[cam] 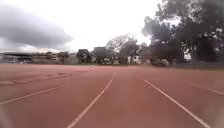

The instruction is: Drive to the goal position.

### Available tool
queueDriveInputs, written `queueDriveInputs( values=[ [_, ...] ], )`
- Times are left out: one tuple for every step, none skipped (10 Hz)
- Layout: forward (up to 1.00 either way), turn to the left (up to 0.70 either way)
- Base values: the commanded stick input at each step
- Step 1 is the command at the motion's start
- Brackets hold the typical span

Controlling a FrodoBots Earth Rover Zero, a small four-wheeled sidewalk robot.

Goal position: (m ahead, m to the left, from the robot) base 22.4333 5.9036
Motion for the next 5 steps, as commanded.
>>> queueDriveInputs(
  values=[
    [0.45, 0.00],
    [0.45, 0.00],
    [0.45, 0.00],
    [0.45, 0.00],
    [0.45, 0.00]
  ],
)
